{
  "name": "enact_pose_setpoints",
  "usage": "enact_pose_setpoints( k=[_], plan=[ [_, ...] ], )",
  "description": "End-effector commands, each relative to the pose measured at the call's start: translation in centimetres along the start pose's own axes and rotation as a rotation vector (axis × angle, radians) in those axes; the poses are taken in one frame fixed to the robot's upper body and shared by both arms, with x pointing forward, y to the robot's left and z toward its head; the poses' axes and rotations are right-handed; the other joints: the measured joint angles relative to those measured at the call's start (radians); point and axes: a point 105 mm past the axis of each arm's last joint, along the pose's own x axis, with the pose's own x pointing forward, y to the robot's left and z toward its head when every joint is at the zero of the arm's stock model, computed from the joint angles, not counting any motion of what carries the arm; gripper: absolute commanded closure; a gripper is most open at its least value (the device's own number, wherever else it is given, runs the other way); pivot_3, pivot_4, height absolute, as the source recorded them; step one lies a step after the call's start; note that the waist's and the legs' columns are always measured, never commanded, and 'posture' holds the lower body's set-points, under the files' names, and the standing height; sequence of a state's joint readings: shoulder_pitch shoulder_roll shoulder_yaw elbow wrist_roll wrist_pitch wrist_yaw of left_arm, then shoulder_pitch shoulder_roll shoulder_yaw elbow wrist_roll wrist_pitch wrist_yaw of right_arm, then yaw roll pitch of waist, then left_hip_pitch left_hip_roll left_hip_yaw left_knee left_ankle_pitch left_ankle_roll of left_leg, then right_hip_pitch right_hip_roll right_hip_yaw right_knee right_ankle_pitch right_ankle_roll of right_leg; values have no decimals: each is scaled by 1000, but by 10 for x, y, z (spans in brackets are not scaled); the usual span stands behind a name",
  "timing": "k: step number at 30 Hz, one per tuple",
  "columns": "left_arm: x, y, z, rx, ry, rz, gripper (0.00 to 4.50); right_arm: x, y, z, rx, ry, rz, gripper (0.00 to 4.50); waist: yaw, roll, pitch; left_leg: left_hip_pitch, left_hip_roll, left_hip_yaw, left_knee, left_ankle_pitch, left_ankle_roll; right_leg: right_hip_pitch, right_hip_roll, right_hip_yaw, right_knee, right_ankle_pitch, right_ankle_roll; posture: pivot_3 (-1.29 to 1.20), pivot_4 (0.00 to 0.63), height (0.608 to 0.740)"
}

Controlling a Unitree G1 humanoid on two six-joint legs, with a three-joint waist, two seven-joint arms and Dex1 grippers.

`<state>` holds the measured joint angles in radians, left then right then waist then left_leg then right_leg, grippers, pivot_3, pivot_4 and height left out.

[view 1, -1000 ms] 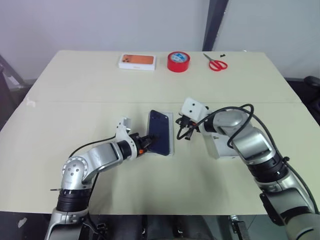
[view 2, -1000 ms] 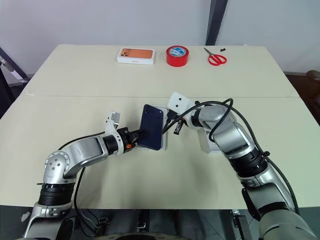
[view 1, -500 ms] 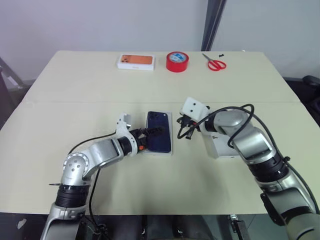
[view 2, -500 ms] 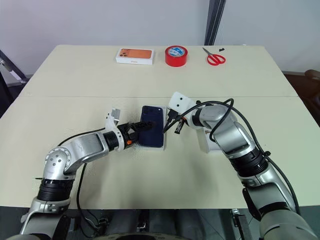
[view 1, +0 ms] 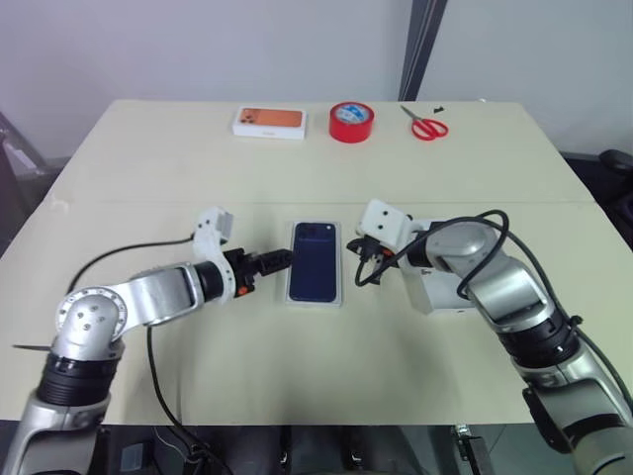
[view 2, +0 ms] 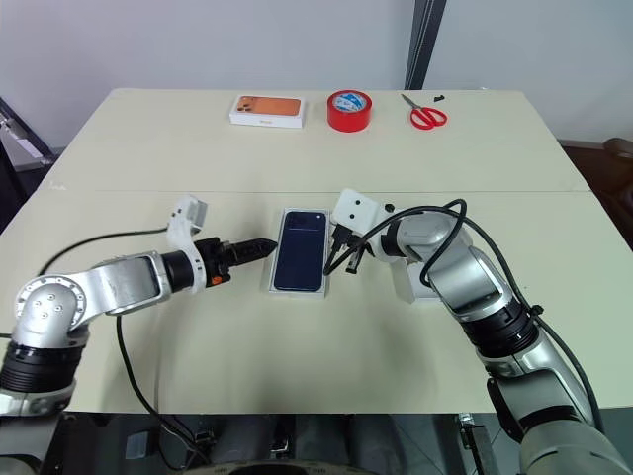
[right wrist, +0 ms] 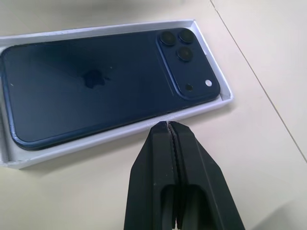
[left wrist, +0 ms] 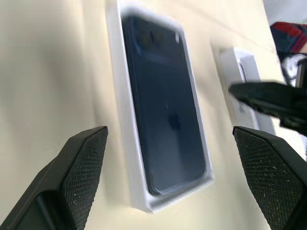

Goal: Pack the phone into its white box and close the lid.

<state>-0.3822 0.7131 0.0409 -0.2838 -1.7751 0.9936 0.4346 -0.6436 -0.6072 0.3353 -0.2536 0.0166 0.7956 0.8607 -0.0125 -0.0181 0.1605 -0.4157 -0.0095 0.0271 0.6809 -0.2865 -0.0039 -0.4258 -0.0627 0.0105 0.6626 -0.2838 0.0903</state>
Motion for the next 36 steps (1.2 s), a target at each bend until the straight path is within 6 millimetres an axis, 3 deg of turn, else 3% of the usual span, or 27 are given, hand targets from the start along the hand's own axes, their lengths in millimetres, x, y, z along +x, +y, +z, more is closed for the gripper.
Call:
enact_pose_setpoints(
  k=[1,2,5,9,14,22,32,36],
  plan=[
    [-11,18,16,249,-56,142,624,-3,-1,7,-24,-14,-20,4500,-2,0,0,0,0,0,0,0,0,0,0,0,0,0,0,0,150,725],
    [-12,27,13,343,-37,197,927,-1,-1,6,-18,-5,-25,4500,-3,0,1,0,0,0,0,0,0,0,0,0,0,0,0,0,150,725],
    [-10,39,6,530,8,250,2428,4,0,2,-18,27,-33,4500,-1,1,1,0,0,1,-1,0,0,0,1,0,0,0,0,0,150,725],
    [7,47,-9,620,101,227,4430,13,6,-4,-47,74,-37,4500,4,0,2,0,0,1,-1,0,0,0,0,0,-1,0,0,0,150,725],
    [32,39,-18,667,148,158,4430,23,14,-10,-103,117,-42,4500,2,0,2,-1,0,1,0,-1,3,0,0,0,-1,0,0,0,150,725],
    [67,7,-38,703,214,-8,4430,25,16,-9,-100,119,-41,4500,3,0,2,-1,0,1,0,-3,6,0,0,0,0,0,0,0,150,725],
    [97,-59,-65,742,275,-264,4430,-12,19,-29,-78,176,-8,4500,30,0,2,-3,-2,0,3,-5,8,1,-1,0,-2,0,1,0,150,725],
    [107,-76,-73,770,312,-323,4430,-29,23,-43,-60,223,-8,4500,27,0,2,-4,-2,0,3,-5,9,1,-1,0,-3,0,1,0,150,725]
  ],
)
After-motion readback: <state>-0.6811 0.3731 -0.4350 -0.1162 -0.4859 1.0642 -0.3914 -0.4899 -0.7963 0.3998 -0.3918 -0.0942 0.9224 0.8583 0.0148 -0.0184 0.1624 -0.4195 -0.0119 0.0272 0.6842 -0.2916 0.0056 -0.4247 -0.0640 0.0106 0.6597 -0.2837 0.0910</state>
